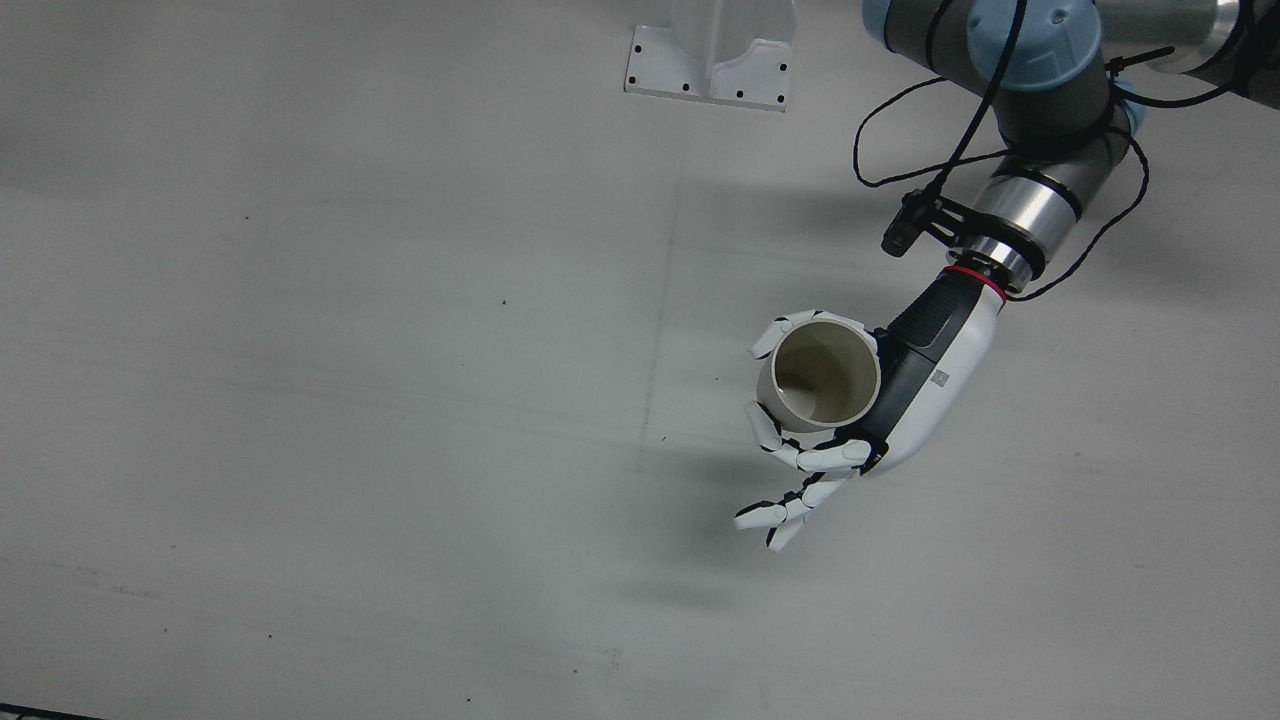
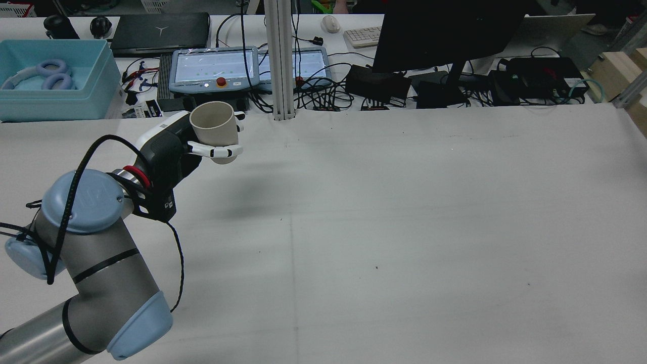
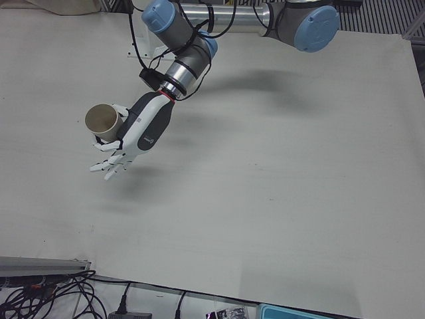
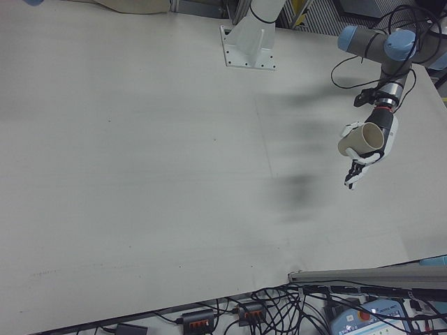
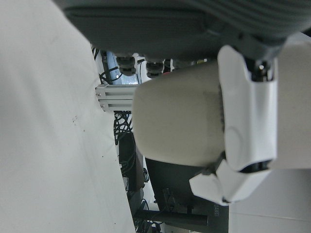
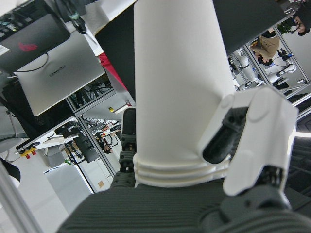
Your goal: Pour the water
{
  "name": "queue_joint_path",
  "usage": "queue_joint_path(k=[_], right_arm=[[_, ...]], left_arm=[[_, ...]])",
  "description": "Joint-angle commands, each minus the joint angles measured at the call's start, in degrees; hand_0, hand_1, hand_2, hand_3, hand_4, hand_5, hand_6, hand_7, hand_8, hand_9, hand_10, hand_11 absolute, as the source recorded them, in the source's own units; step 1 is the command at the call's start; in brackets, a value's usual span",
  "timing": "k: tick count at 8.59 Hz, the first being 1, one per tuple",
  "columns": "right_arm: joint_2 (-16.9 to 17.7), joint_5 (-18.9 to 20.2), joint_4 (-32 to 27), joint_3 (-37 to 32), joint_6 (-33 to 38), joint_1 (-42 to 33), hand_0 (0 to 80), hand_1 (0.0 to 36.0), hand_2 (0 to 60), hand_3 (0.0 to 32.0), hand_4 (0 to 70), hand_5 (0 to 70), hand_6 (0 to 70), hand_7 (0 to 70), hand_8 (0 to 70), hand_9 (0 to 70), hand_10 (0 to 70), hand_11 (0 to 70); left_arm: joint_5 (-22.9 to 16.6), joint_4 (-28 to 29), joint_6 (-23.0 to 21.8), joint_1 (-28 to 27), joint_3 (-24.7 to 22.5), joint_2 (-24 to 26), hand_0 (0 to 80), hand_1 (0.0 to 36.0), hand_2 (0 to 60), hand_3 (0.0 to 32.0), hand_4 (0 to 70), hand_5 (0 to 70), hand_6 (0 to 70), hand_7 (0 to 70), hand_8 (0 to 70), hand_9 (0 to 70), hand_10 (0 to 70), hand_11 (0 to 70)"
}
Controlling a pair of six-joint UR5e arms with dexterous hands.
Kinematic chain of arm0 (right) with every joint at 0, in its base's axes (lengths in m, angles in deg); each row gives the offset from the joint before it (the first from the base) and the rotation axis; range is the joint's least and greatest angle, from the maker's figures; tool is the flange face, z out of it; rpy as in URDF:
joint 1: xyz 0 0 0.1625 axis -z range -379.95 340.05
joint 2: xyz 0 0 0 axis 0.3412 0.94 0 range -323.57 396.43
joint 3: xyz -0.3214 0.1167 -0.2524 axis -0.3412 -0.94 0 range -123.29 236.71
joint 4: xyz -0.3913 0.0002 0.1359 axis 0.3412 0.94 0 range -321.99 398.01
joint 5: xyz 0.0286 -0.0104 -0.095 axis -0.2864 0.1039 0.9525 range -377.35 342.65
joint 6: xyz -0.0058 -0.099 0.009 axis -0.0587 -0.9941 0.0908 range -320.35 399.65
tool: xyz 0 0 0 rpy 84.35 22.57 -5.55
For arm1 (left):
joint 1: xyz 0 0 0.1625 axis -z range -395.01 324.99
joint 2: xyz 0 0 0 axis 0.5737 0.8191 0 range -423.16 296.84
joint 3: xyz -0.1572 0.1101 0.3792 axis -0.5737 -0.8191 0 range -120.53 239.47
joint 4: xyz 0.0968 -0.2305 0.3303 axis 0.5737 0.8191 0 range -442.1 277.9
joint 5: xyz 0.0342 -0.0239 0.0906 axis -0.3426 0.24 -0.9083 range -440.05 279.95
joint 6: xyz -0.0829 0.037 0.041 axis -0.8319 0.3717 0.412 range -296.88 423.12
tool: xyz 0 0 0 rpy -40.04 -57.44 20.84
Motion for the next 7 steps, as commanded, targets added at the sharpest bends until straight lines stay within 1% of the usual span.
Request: queue_joint_path(k=[1, 2, 3, 4, 5, 6, 7], right_arm=[[1.9, 0.9, -9.6, -10.5, -6.3, -0.9, 49.5, 26.9, 60.0, 0.0, 29.0, 37.9, 35.8, 32.8, 35.7, 46.6, 23.9, 36.3], [1.7, 0.5, -9.6, -10.7, -10.1, -0.7, 49.8, 27.5, 60.0, 0.0, 30.2, 38.3, 35.8, 32.6, 34.8, 45.1, 22.2, 33.9], [0.9, -1.3, -9.7, -12.2, -15.1, 0.0, 50.5, 28.9, 60.0, 0.0, 33.9, 39.5, 36.9, 33.0, 33.8, 43.1, 20.1, 30.8], [-0.9, -4.2, -10.0, -16.3, -16.5, 3.1, 50.8, 30.0, 60.0, 0.0, 37.6, 40.8, 39.0, 34.4, 34.3, 43.1, 19.7, 30.1], [-2.1, -6.3, -13.8, -20.4, -16.6, 5.4, 50.8, 30.7, 60.0, 0.0, 37.4, 40.7, 38.5, 33.8, 33.9, 42.4, 19.4, 29.8], [-2.2, -7.7, -18.4, -23.5, -16.6, 7.4, 50.4, 30.1, 60.0, 0.0, 34.6, 39.6, 37.0, 32.5, 33.7, 42.2, 19.5, 29.9], [-2.8, -12.1, -21.6, -26.6, -16.6, 11.1, 50.1, 29.0, 60.0, 0.0, 32.0, 38.0, 34.9, 31.0, 33.0, 41.5, 19.3, 29.6]], left_arm=[[0.0, 6.6, -1.8, 0.4, -0.2, -6.8, 57.5, 36.0, 60.0, 0.0, 70.0, 70.0, 14.4, 18.6, 7.4, 5.2, 3.7, 6.9], [0.1, 9.1, -1.9, 0.4, -0.1, -9.0, 57.0, 36.0, 60.0, 0.0, 70.0, 70.0, 14.3, 18.5, 7.4, 5.3, 4.1, 7.4], [0.2, 12.6, -1.9, 0.1, 0.2, -12.0, 57.1, 36.0, 60.0, 0.0, 70.0, 70.0, 14.3, 18.6, 7.5, 5.3, 4.0, 7.3], [0.3, 15.7, -1.9, 0.2, 0.9, -14.0, 57.2, 36.0, 60.0, 0.0, 70.0, 70.0, 14.3, 18.6, 7.6, 5.5, 4.1, 7.5], [0.3, 18.6, -2.0, 0.3, 1.5, -15.9, 56.8, 36.0, 60.0, 0.0, 70.0, 70.0, 14.7, 19.0, 7.7, 5.7, 4.6, 8.1], [0.4, 20.0, -2.0, 0.6, 1.6, -17.2, 56.7, 36.0, 60.0, 0.0, 70.0, 70.0, 14.6, 19.0, 7.7, 5.8, 4.5, 8.0], [0.4, 21.4, -1.9, 1.2, 2.0, -18.3, 56.7, 36.0, 60.0, 0.0, 70.0, 70.0, 14.6, 19.0, 7.7, 5.8, 4.5, 8.0]])
